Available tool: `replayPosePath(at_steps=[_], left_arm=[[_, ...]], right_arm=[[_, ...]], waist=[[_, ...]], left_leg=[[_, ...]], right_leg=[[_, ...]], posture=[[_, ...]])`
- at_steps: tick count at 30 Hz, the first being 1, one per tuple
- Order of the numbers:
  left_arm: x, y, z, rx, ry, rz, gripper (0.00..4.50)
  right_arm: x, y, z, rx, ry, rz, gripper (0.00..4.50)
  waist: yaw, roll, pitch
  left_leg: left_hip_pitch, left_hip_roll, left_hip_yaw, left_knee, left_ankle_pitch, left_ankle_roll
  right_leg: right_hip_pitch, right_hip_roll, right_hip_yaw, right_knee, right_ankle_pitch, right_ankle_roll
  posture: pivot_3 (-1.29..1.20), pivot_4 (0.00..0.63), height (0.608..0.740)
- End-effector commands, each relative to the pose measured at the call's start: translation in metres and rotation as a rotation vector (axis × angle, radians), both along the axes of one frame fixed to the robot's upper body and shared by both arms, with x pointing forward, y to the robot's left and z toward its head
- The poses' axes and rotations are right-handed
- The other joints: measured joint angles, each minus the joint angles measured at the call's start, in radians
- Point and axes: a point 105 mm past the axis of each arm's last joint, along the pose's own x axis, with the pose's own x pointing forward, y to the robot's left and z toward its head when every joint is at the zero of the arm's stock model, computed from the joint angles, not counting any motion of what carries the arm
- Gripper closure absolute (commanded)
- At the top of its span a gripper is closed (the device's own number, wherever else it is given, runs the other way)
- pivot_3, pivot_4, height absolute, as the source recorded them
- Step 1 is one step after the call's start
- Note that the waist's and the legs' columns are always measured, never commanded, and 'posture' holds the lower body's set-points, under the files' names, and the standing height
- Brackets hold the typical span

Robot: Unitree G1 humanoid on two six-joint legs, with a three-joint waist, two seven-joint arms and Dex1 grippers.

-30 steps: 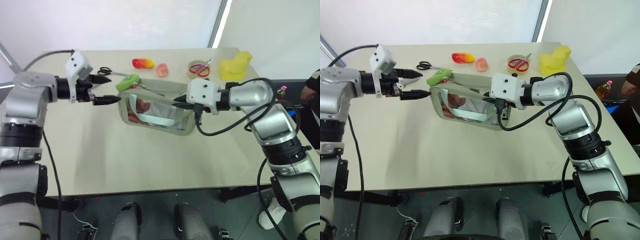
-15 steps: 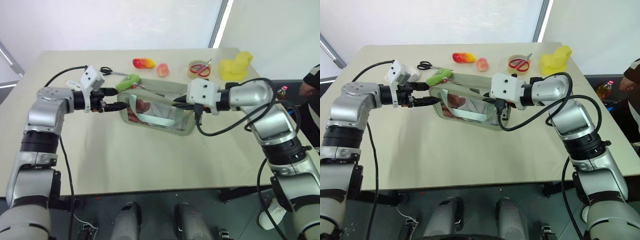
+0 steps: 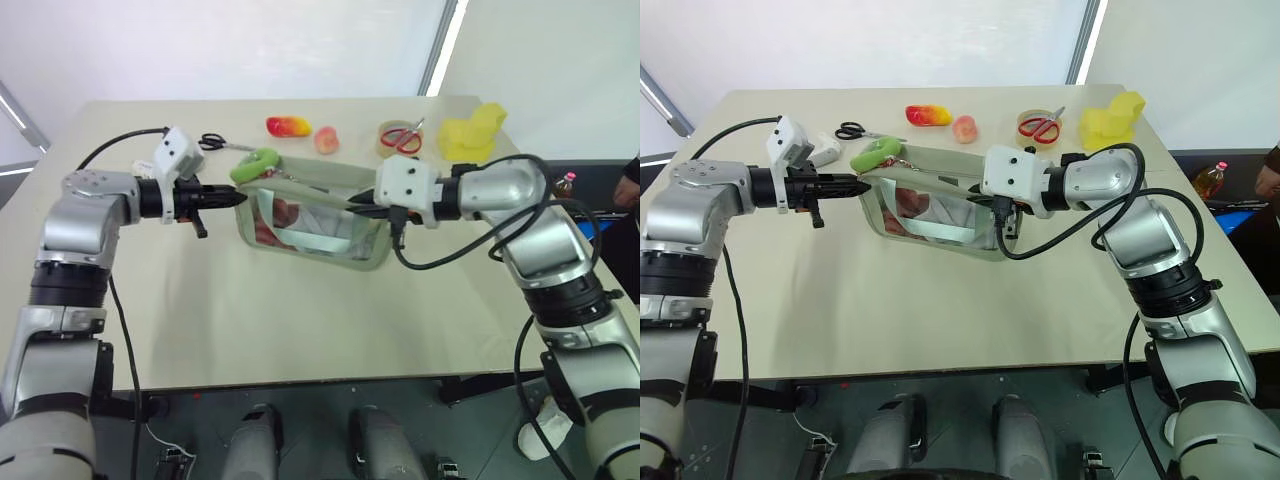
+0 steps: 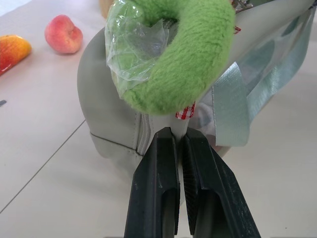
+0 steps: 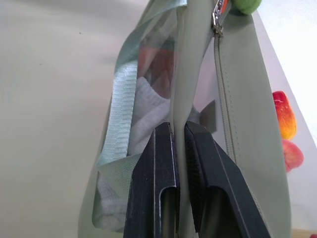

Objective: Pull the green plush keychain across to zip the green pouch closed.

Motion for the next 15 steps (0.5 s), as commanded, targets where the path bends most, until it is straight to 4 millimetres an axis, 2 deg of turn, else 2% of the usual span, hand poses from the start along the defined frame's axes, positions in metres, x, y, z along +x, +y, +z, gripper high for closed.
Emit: replayPosePath(at_steps=[1, 3, 6, 7, 8, 10, 12, 15], left_arm=[[-0.009, -0.007, 0.020, -0.025, -0.068, -0.059, 4.50], [-0.010, -0.006, 0.019, -0.020, -0.067, -0.057, 4.50], [-0.011, -0.005, 0.018, -0.014, -0.065, -0.060, 4.50], [-0.011, -0.005, 0.018, -0.014, -0.065, -0.061, 4.50], [-0.011, -0.004, 0.019, -0.014, -0.065, -0.061, 4.50], [-0.011, -0.004, 0.019, -0.016, -0.066, -0.059, 4.50], [-0.011, -0.004, 0.019, -0.017, -0.066, -0.060, 4.50], [-0.010, -0.005, 0.018, -0.019, -0.066, -0.063, 4.50]], right_arm=[[0.001, -0.002, 0.015, 0.010, -0.015, 0.003, 3.34], [0.003, -0.005, 0.019, -0.005, -0.026, 0.002, 2.40], [0.009, -0.007, 0.042, 0.008, -0.091, -0.007, 0.80], [0.010, -0.006, 0.048, 0.015, -0.098, -0.004, 0.34], [0.010, -0.003, 0.054, 0.031, -0.102, 0.006, 0.08], [0.008, 0.009, 0.066, 0.067, -0.112, 0.040, 0.08], [0.003, 0.032, 0.075, 0.124, -0.108, 0.100, 0.08], [-0.003, 0.070, 0.074, 0.194, -0.054, 0.185, 0.08]], waist=[[0.001, 0.000, 0.000], [0.004, 0.000, 0.000], [0.003, 0.001, 0.000], [0.003, 0.001, 0.000], [0.003, 0.001, 0.000], [0.003, 0.001, 0.000], [-0.001, 0.001, 0.000], [-0.002, 0.001, 0.000]], left_leg=[[0.000, 0.000, 0.000, 0.000, 0.000, 0.000], [0.000, 0.000, 0.000, 0.000, 0.000, 0.000], [-0.002, 0.000, 0.000, 0.000, 0.000, 0.000], [-0.002, 0.000, 0.000, 0.000, 0.000, 0.000], [-0.002, 0.000, 0.000, 0.000, 0.000, 0.000], [-0.002, 0.000, 0.000, -0.001, 0.000, 0.000], [-0.002, 0.000, 0.000, -0.001, 0.000, 0.000], [-0.002, 0.000, 0.000, -0.002, 0.000, 0.000]], right_leg=[[0.000, 0.000, 0.000, 0.000, 0.000, 0.000], [0.000, 0.000, 0.000, 0.000, 0.000, 0.000], [-0.001, 0.000, 0.000, -0.001, 0.000, 0.000], [-0.002, 0.000, 0.000, 0.000, 0.000, 0.000], [-0.002, 0.000, 0.000, 0.000, 0.000, 0.000], [-0.003, 0.000, 0.000, 0.000, 0.000, 0.000], [-0.003, 0.000, 0.000, 0.000, 0.000, 0.000], [-0.003, 0.000, 0.000, 0.001, 0.000, 0.001]], posture=[[0.00, 0.150, 0.740], [0.00, 0.150, 0.740], [0.00, 0.150, 0.740], [0.00, 0.150, 0.740], [0.00, 0.150, 0.740], [0.00, 0.150, 0.740], [0.00, 0.150, 0.740], [0.00, 0.150, 0.740]])
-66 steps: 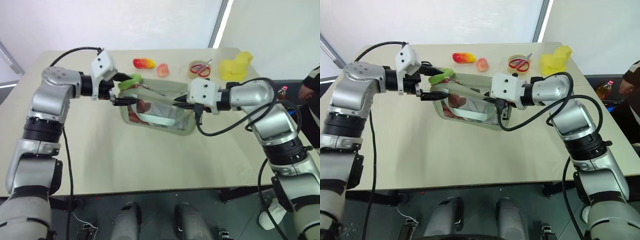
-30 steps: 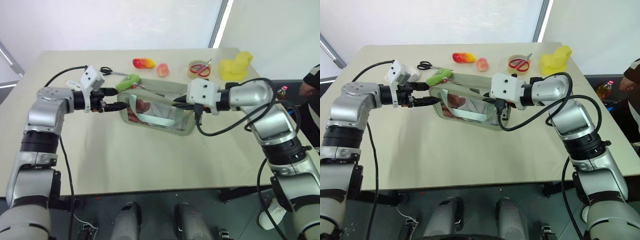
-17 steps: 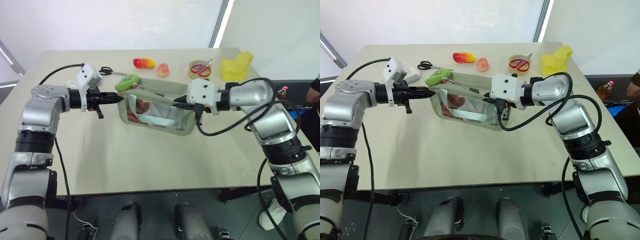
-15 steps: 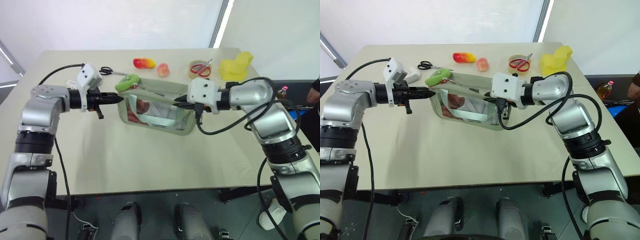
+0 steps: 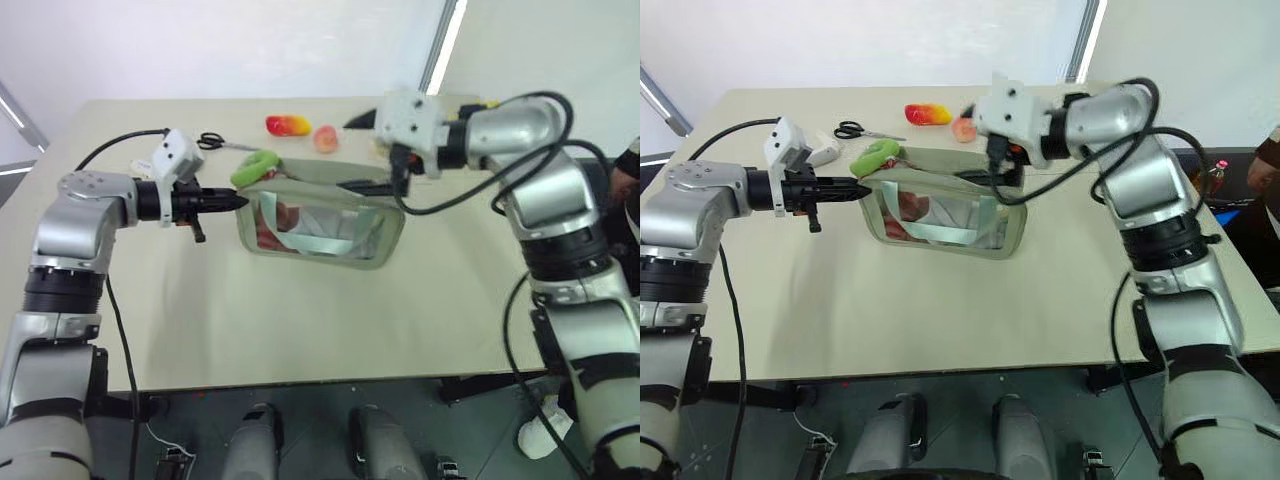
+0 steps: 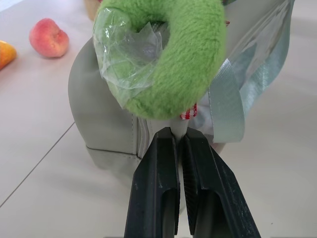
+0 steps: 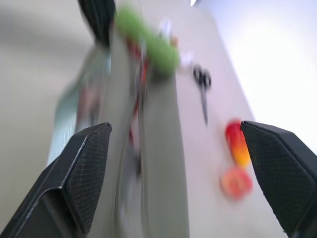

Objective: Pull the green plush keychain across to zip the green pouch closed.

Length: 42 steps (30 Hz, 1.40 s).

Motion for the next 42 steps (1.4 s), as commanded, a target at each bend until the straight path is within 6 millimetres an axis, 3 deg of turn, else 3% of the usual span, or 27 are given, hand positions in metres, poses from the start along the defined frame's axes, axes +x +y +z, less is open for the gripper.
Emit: replayPosePath(at_steps=[1, 4, 11, 18, 21, 22, 25, 30, 35, 38, 40, 42], left_arm=[[-0.002, -0.002, 0.015, -0.023, -0.061, -0.025, 4.50], [-0.001, -0.004, 0.014, -0.028, -0.062, -0.030, 4.50], [-0.003, -0.006, 0.015, -0.039, -0.064, -0.037, 4.50], [-0.002, -0.005, 0.015, -0.033, -0.068, -0.034, 4.50], [-0.002, -0.004, 0.015, -0.029, -0.069, -0.033, 4.50], [-0.003, -0.004, 0.015, -0.029, -0.068, -0.033, 4.50], [-0.003, -0.004, 0.014, -0.029, -0.068, -0.032, 4.50], [-0.003, -0.005, 0.014, -0.027, -0.068, -0.033, 4.50], [-0.003, -0.004, 0.014, -0.024, -0.068, -0.033, 4.50], [-0.003, -0.005, 0.014, -0.024, -0.067, -0.033, 4.50], [-0.004, -0.005, 0.014, -0.023, -0.066, -0.033, 4.50], [-0.004, -0.004, 0.013, -0.023, -0.065, -0.029, 4.50]], right_arm=[[-0.007, 0.038, 0.009, 0.069, 0.011, 0.081, 0.08], [0.007, 0.055, 0.000, 0.036, 0.016, 0.060, 0.08], [0.023, 0.063, -0.016, -0.099, -0.003, 0.020, 0.08], [0.025, 0.077, -0.017, -0.103, -0.011, 0.039, 0.08], [0.024, 0.080, -0.013, -0.073, 0.003, 0.050, 0.88], [0.023, 0.081, -0.011, -0.064, 0.009, 0.054, 0.88], [0.023, 0.082, -0.010, -0.054, 0.012, 0.054, 2.02], [0.024, 0.082, -0.007, -0.022, 0.032, 0.045, 4.45], [0.020, 0.077, 0.002, 0.037, 0.080, 0.041, 4.45], [0.024, 0.064, 0.013, 0.071, 0.065, -0.005, 4.45], [0.031, 0.047, 0.025, 0.116, 0.036, -0.084, 4.45], [0.041, 0.014, 0.039, 0.164, -0.013, -0.223, 4.45]], waist=[[0.001, 0.000, 0.000], [0.006, 0.000, 0.000], [0.006, 0.000, 0.000], [0.001, 0.000, 0.000], [0.001, 0.000, 0.000], [0.002, 0.000, 0.000], [0.002, 0.000, 0.000], [0.001, 0.000, 0.000], [0.002, 0.000, 0.000], [0.003, 0.000, 0.000], [0.004, 0.000, 0.000], [0.006, 0.000, 0.000]], left_leg=[[0.000, 0.000, 0.000, 0.000, 0.000, 0.000], [0.000, 0.000, 0.000, 0.001, 0.000, 0.000], [-0.002, -0.001, 0.000, 0.002, 0.000, 0.000], [-0.002, 0.000, 0.000, 0.000, 0.000, 0.000], [-0.002, 0.000, 0.000, 0.000, 0.000, 0.000], [-0.002, 0.000, 0.000, 0.000, 0.000, 0.000], [-0.002, 0.000, 0.000, 0.000, 0.000, 0.000], [-0.002, 0.000, 0.000, 0.000, 0.000, 0.000], [-0.002, 0.000, 0.000, 0.000, 0.000, 0.000], [-0.002, 0.000, 0.000, 0.000, 0.000, 0.000], [-0.002, 0.000, 0.000, 0.000, 0.000, 0.000], [-0.002, 0.000, 0.000, 0.000, 0.000, 0.000]], right_leg=[[0.000, 0.000, 0.000, 0.000, 0.000, 0.001], [0.000, 0.000, 0.000, 0.001, 0.001, 0.003], [0.001, -0.001, 0.000, -0.001, 0.000, 0.000], [-0.001, 0.000, 0.000, 0.000, 0.002, 0.003], [-0.001, 0.000, 0.000, 0.000, 0.002, 0.003], [-0.001, 0.000, 0.000, 0.000, 0.002, 0.003], [-0.001, 0.000, 0.000, 0.000, 0.002, 0.003], [-0.001, 0.000, 0.000, 0.000, 0.002, 0.003], [-0.001, 0.000, 0.000, 0.000, 0.002, 0.003], [-0.001, 0.000, 0.000, 0.000, 0.002, 0.003], [-0.001, 0.000, 0.000, 0.000, 0.002, 0.003], [-0.001, 0.000, 0.000, 0.000, 0.002, 0.003]], posture=[[0.00, 0.150, 0.740], [0.00, 0.150, 0.740], [0.00, 0.150, 0.740], [0.00, 0.150, 0.740], [0.00, 0.150, 0.740], [0.00, 0.150, 0.740], [0.00, 0.150, 0.740], [0.00, 0.150, 0.740], [0.00, 0.150, 0.740], [0.00, 0.150, 0.740], [0.00, 0.150, 0.740], [0.00, 0.150, 0.740]])
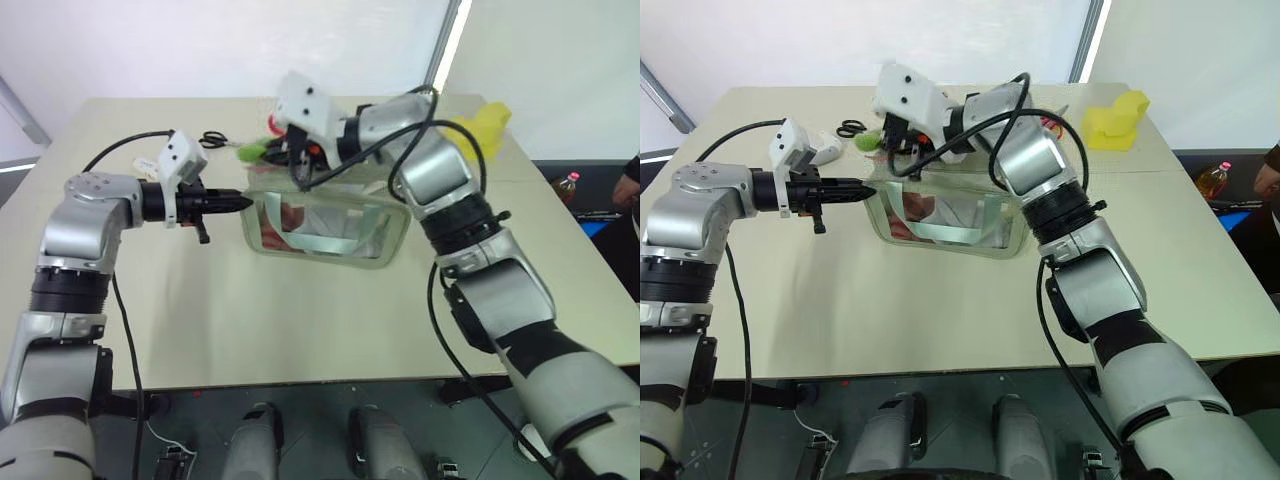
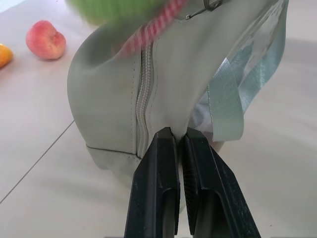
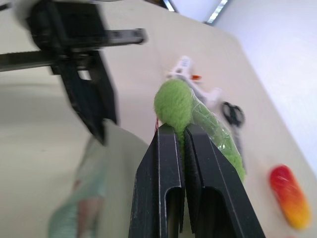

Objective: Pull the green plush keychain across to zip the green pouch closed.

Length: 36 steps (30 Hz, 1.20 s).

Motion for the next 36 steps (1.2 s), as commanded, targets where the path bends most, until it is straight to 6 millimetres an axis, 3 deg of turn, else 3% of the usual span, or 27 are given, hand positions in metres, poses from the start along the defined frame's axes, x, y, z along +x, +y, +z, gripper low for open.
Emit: replayPosePath(at_steps=[1, 6, 12, 15, 17, 20, 23, 27, 31, 36], left_arm=[[-0.005, 0.001, 0.015, -0.013, -0.056, -0.011, 4.50], [-0.004, 0.003, 0.011, -0.007, -0.049, -0.001, 4.50], [-0.002, 0.005, 0.011, -0.016, -0.048, 0.013, 4.50], [-0.002, 0.003, 0.009, -0.018, -0.042, 0.014, 4.50], [-0.003, 0.003, 0.008, -0.019, -0.038, 0.011, 4.50], [-0.002, 0.002, 0.008, -0.018, -0.038, 0.010, 4.50], [-0.001, 0.001, 0.010, -0.017, -0.040, 0.008, 4.50], [-0.002, 0.001, 0.010, -0.014, -0.042, 0.006, 4.50], [-0.004, 0.000, 0.010, -0.013, -0.041, 0.005, 4.50], [-0.005, 0.002, 0.009, -0.014, -0.041, 0.009, 4.50]], right_arm=[[0.008, -0.052, 0.043, 0.100, -0.130, -0.205, 4.45], [0.011, -0.133, 0.042, 0.026, -0.232, -0.496, 4.45], [0.002, -0.195, 0.036, -0.011, -0.274, -0.731, 4.45], [-0.004, -0.233, 0.005, -0.027, -0.203, -0.859, 4.45], [-0.007, -0.241, -0.015, -0.010, -0.140, -0.890, 4.45], [-0.004, -0.242, -0.069, 0.078, 0.045, -0.904, 4.45], [0.001, -0.229, -0.094, 0.213, 0.164, -0.906, 4.45], [0.007, -0.203, -0.120, 0.383, 0.321, -0.886, 4.45], [0.000, -0.172, -0.138, 0.515, 0.480, -0.819, 4.45], [-0.015, -0.157, -0.159, 0.458, 0.574, -0.775, 4.45]], waist=[[0.004, 0.000, 0.000], [0.002, 0.000, 0.000], [-0.004, 0.001, 0.000], [0.000, 0.001, 0.000], [0.002, 0.001, 0.000], [0.003, 0.000, 0.000], [-0.005, 0.001, 0.001], [-0.003, 0.001, 0.000], [-0.001, 0.001, 0.000], [0.000, 0.001, 0.000]], left_leg=[[0.000, 0.000, 0.000, 0.000, 0.000, 0.000], [0.000, 0.000, 0.000, 0.000, 0.000, 0.000], [0.000, 0.000, 0.000, -0.002, 0.000, 0.000], [0.001, 0.000, 0.000, -0.002, 0.000, 0.000], [0.000, 0.000, 0.000, -0.001, 0.000, 0.000], [0.000, 0.000, 0.001, 0.000, 0.000, 0.000], [0.001, 0.000, 0.001, 0.000, 0.000, 0.000], [0.003, 0.000, -0.001, 0.001, 0.000, 0.000], [0.002, 0.000, -0.001, 0.001, 0.000, 0.000], [0.002, 0.000, -0.001, 0.001, 0.000, 0.000]], right_leg=[[0.000, 0.000, 0.000, 0.000, 0.000, 0.000], [0.000, 0.000, 0.000, -0.001, -0.002, -0.003], [-0.001, 0.000, 0.000, 0.000, -0.002, -0.003], [-0.001, 0.000, 0.000, -0.001, -0.002, -0.003], [-0.001, 0.000, 0.000, -0.002, -0.002, -0.003], [0.000, -0.001, 0.001, -0.002, -0.002, -0.003], [0.001, 0.000, 0.001, 0.000, -0.002, -0.003], [0.001, 0.000, 0.001, 0.001, -0.001, -0.004], [0.002, 0.000, 0.001, 0.000, -0.001, -0.004], [0.002, 0.000, 0.001, -0.001, -0.001, -0.001]], posture=[[0.00, 0.150, 0.740], [0.00, 0.150, 0.740], [0.00, 0.150, 0.740], [0.00, 0.150, 0.740], [0.00, 0.150, 0.740], [0.00, 0.150, 0.740], [0.00, 0.150, 0.740], [0.00, 0.150, 0.740], [0.00, 0.150, 0.740], [0.00, 0.150, 0.740]])
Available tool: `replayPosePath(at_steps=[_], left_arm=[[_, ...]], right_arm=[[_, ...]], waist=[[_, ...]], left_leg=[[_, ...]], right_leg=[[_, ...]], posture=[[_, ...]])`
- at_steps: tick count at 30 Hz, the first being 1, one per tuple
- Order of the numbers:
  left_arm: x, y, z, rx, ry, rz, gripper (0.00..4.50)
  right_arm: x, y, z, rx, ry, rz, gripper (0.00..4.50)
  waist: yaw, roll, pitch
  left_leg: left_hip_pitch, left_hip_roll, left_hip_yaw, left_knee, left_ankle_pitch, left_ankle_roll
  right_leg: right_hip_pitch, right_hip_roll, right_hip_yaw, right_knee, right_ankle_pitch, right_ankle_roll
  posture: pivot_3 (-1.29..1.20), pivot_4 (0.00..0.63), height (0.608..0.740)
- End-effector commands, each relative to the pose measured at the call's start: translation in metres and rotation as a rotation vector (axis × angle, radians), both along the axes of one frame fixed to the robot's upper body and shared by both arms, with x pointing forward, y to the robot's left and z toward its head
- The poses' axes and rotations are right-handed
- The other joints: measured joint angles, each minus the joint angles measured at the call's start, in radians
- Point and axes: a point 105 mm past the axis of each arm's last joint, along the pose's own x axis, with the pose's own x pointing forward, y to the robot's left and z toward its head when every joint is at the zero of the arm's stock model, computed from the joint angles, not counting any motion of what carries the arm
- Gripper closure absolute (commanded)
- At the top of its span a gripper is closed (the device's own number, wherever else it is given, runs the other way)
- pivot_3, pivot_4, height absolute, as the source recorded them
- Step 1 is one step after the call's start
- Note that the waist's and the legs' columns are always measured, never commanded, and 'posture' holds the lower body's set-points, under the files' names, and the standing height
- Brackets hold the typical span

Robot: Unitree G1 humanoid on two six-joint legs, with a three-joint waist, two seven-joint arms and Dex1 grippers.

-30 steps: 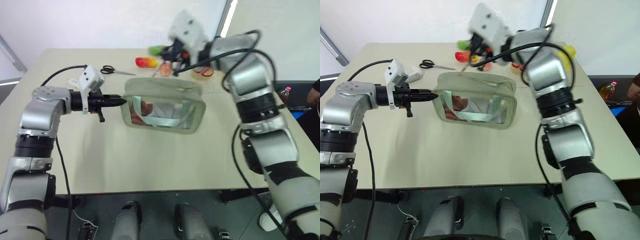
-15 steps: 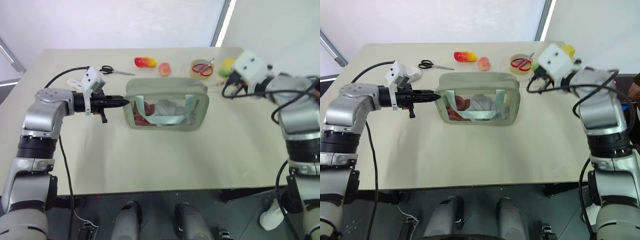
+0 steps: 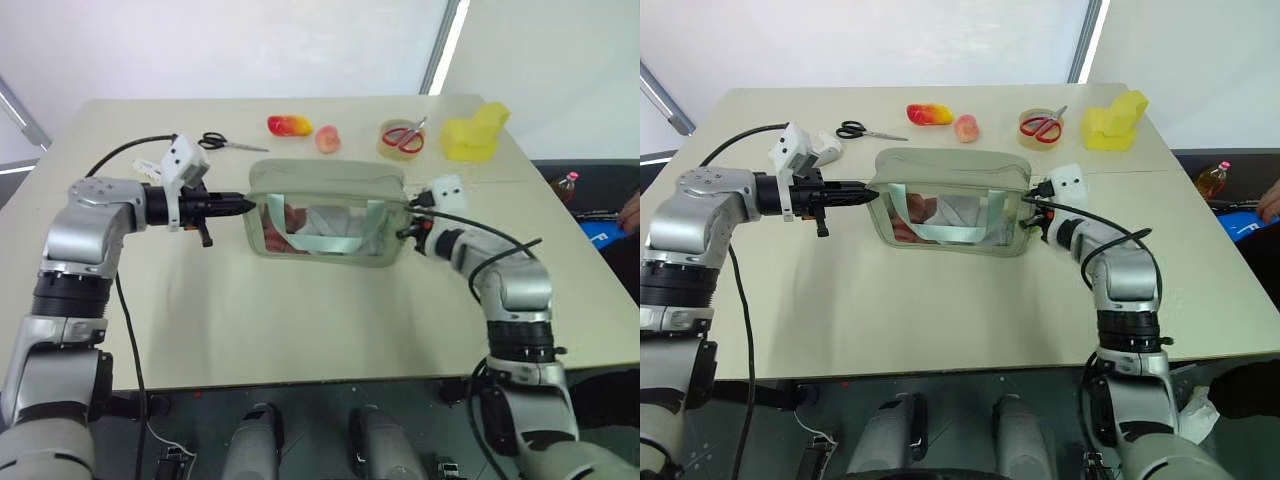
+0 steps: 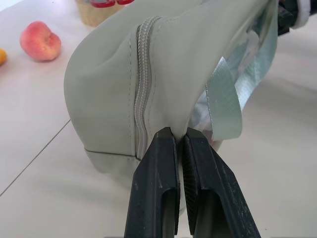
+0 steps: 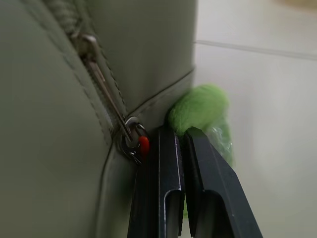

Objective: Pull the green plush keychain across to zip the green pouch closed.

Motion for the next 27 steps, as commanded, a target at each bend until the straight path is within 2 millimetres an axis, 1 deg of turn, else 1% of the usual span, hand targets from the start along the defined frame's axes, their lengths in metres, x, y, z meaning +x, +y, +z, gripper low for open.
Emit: replayPosePath(at_steps=[1, 2, 4, 7, 8, 9, 11, 13, 16, 17, 19, 21, 24, 27], left_arm=[[-0.003, 0.003, 0.013, -0.001, -0.051, 0.004, 4.50], [-0.003, 0.003, 0.013, -0.002, -0.051, 0.004, 4.50], [-0.003, 0.002, 0.013, -0.003, -0.051, 0.004, 4.50], [-0.002, 0.003, 0.013, 0.002, -0.053, 0.008, 4.50], [-0.001, 0.003, 0.015, -0.003, -0.062, 0.016, 3.93], [0.000, 0.004, 0.018, -0.015, -0.061, 0.018, 3.74], [0.001, 0.006, 0.024, -0.035, -0.054, 0.015, 2.94], [0.002, 0.011, 0.031, -0.046, -0.049, 0.019, 1.85], [0.001, 0.020, 0.039, -0.045, -0.043, 0.020, 0.30], [0.001, 0.023, 0.041, -0.042, -0.041, 0.021, 0.01], [-0.003, 0.028, 0.043, -0.030, -0.024, 0.015, 0.01], [-0.005, 0.033, 0.044, -0.013, -0.016, 0.018, 0.01], [-0.004, 0.036, 0.046, -0.016, -0.011, 0.038, 0.01], [-0.004, 0.036, 0.044, 0.005, -0.025, 0.035, 0.01]], right_arm=[[-0.012, 0.006, -0.008, -0.023, 0.034, 0.061, 4.45], [-0.014, 0.005, -0.010, -0.044, 0.041, 0.075, 4.45], [-0.011, -0.002, -0.002, -0.077, 0.008, 0.063, 4.45], [-0.004, -0.018, 0.034, -0.109, -0.093, 0.053, 4.45], [-0.005, -0.021, 0.047, -0.107, -0.119, 0.078, 3.99], [-0.009, -0.022, 0.061, -0.104, -0.143, 0.121, 3.83], [-0.022, -0.023, 0.085, -0.104, -0.166, 0.229, 3.04], [-0.039, -0.025, 0.101, -0.133, -0.161, 0.333, 1.98], [-0.064, -0.024, 0.118, -0.192, -0.150, 0.469, 0.41], [-0.073, -0.022, 0.124, -0.192, -0.145, 0.513, 0.06], [-0.088, -0.016, 0.132, -0.206, -0.133, 0.588, 0.06], [-0.096, -0.012, 0.134, -0.255, -0.140, 0.622, 0.06], [-0.096, -0.009, 0.135, -0.311, -0.176, 0.610, 0.06], [-0.090, -0.007, 0.136, -0.303, -0.200, 0.578, 0.06]], waist=[[0.000, 0.000, 0.000], [-0.001, 0.000, 0.000], [-0.001, 0.000, 0.000], [-0.001, 0.000, 0.000], [-0.001, 0.000, 0.000], [-0.001, 0.000, 0.000], [0.004, 0.001, 0.000], [0.006, 0.000, 0.001], [0.004, 0.000, 0.001], [0.003, 0.000, 0.001], [-0.002, 0.000, 0.001], [-0.003, 0.000, 0.001], [-0.001, 0.000, 0.001], [-0.001, 0.000, 0.001]], left_leg=[[0.000, 0.000, 0.000, 0.000, 0.000, 0.000], [0.001, 0.000, 0.000, 0.000, 0.000, 0.000], [0.001, 0.000, 0.000, 0.000, 0.000, 0.000], [0.001, 0.000, 0.000, 0.001, 0.000, 0.000], [0.001, 0.000, 0.000, 0.001, 0.000, 0.000], [0.001, 0.000, 0.000, 0.001, 0.000, 0.000], [0.000, 0.000, 0.000, 0.000, 0.000, 0.000], [0.000, 0.000, 0.000, -0.001, 0.000, 0.000], [-0.001, 0.000, 0.000, -0.003, -0.001, 0.001], [-0.001, 0.000, 0.000, -0.003, -0.001, 0.001], [0.000, 0.000, 0.000, -0.003, -0.001, 0.002], [0.000, 0.000, 0.000, -0.004, -0.001, 0.002], [0.000, 0.000, 0.000, -0.004, -0.001, 0.001], [-0.001, 0.000, 0.000, -0.001, -0.002, 0.001]], right_leg=[[0.000, 0.000, 0.000, 0.000, -0.001, -0.002], [0.001, 0.000, 0.000, 0.000, -0.001, -0.002], [0.001, 0.000, 0.000, 0.000, -0.001, -0.002], [0.001, 0.000, 0.000, 0.000, -0.001, -0.003], [0.001, 0.000, 0.000, 0.000, -0.001, -0.003], [0.001, 0.000, 0.000, 0.000, -0.001, -0.003], [0.000, -0.001, 0.000, -0.001, -0.001, -0.003], [0.000, 0.000, 0.000, -0.001, -0.002, -0.002], [0.000, 0.000, 0.000, -0.002, -0.003, -0.001], [-0.001, 0.000, 0.000, -0.003, -0.003, 0.000], [-0.001, 0.000, 0.000, -0.003, -0.003, 0.000], [-0.002, 0.000, 0.000, -0.002, -0.003, -0.001], [-0.003, -0.001, 0.000, -0.002, -0.003, -0.001], [-0.002, -0.001, 0.000, -0.002, -0.002, -0.002]], posture=[[0.00, 0.150, 0.740], [0.00, 0.150, 0.740], [0.00, 0.150, 0.740], [0.00, 0.150, 0.740], [0.00, 0.150, 0.740], [0.00, 0.150, 0.740], [0.00, 0.150, 0.740], [0.00, 0.150, 0.740], [0.00, 0.150, 0.740], [0.00, 0.150, 0.740], [0.00, 0.150, 0.740], [0.00, 0.150, 0.740], [0.00, 0.150, 0.740], [0.00, 0.150, 0.740]])
